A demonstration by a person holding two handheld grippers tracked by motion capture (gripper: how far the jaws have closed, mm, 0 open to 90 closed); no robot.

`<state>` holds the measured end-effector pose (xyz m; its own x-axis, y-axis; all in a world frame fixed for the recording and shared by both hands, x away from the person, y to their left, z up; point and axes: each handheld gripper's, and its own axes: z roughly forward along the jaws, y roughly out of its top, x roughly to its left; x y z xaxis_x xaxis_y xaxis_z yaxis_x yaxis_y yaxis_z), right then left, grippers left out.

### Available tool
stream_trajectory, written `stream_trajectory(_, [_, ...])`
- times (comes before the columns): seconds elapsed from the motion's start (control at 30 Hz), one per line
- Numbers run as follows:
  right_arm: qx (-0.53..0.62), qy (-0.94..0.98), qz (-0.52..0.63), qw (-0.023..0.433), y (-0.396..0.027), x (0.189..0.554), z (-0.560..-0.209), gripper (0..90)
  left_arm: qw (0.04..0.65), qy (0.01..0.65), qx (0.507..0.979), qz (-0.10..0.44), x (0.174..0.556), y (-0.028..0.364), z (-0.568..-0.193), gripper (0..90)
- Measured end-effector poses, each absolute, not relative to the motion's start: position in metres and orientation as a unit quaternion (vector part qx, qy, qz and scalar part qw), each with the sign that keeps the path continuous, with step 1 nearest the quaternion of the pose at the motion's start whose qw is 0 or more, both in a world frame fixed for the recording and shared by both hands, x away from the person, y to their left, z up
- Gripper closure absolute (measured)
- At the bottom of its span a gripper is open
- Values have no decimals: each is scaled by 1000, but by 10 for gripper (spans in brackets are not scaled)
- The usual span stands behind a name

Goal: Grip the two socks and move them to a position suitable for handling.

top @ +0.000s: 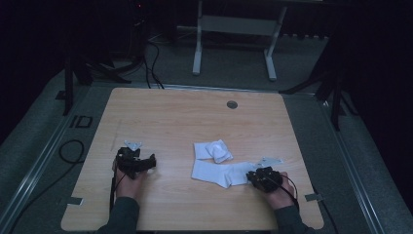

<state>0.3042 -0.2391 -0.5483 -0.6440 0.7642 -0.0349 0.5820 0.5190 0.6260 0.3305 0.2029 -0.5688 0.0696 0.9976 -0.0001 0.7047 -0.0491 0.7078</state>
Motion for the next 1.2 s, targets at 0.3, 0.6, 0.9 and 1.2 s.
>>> stream_trajectory(0.3, [372, 866, 303, 145, -228, 294, -550, 785, 280, 630, 675, 261, 330, 203, -569, 123])
stream_trajectory(0.6, [341, 876, 320, 118, -210, 282, -551, 750, 280, 630, 676, 261, 330, 203, -569, 123])
stream_trajectory(0.9, [318, 883, 330, 100, -199, 276, -552, 731, 280, 630, 676, 261, 330, 203, -569, 123])
stream_trajectory(1.2, [300, 885, 347, 81, -192, 280, -545, 702, 280, 630, 676, 261, 330, 203, -569, 123])
